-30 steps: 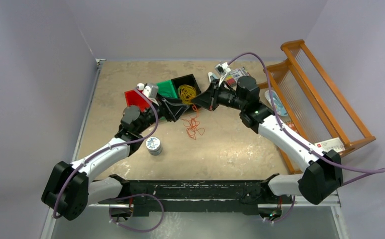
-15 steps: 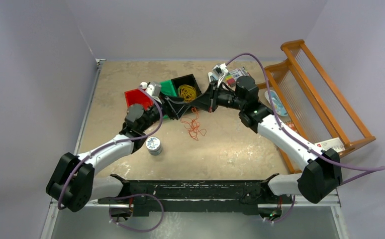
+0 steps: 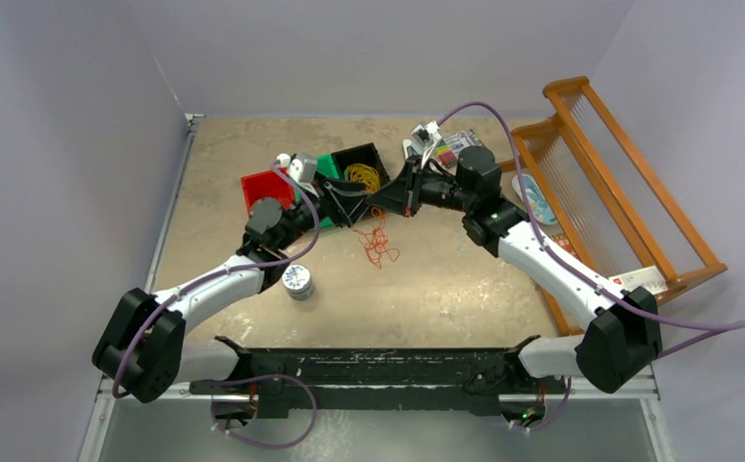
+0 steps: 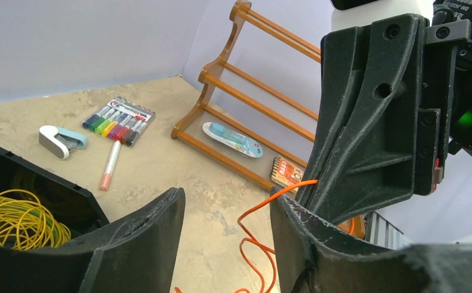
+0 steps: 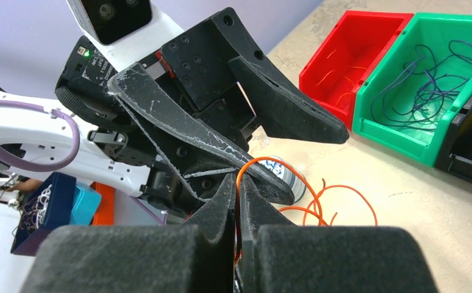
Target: Untangle the cables
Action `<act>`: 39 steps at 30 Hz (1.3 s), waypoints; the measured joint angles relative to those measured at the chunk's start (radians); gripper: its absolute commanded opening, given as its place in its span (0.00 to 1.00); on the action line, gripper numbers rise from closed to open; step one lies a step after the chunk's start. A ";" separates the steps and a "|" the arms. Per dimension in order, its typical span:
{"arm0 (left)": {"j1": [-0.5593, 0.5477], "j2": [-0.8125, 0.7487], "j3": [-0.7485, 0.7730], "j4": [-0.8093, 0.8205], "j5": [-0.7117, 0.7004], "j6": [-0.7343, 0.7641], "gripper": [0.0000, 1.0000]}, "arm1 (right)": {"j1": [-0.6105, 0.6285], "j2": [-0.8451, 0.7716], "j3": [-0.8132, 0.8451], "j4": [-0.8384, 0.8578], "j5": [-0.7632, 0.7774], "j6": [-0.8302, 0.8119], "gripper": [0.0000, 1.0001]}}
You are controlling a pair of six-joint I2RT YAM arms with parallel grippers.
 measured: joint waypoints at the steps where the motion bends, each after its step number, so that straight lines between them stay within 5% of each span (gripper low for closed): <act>1: -0.002 0.000 0.000 0.001 0.000 0.000 0.42 | 0.000 0.000 0.000 0.003 0.000 0.001 0.00; 7: -0.022 0.001 0.018 0.004 0.015 -0.014 0.01 | 0.000 0.002 0.000 0.012 0.000 0.008 0.00; 11: -0.024 0.001 0.033 -0.004 0.017 -0.019 0.00 | 0.000 0.002 0.000 0.014 0.005 0.002 0.02; 21: -0.024 -0.026 0.056 -0.108 -0.020 -0.011 0.00 | 0.000 -0.105 -0.026 -0.034 0.192 -0.122 0.60; 27: -0.024 -0.039 0.078 -0.185 -0.053 0.010 0.00 | 0.000 -0.219 -0.104 0.023 0.290 -0.227 0.66; 39: -0.024 -0.041 0.169 -0.338 -0.104 0.033 0.00 | 0.003 -0.139 -0.212 0.194 0.213 -0.353 0.69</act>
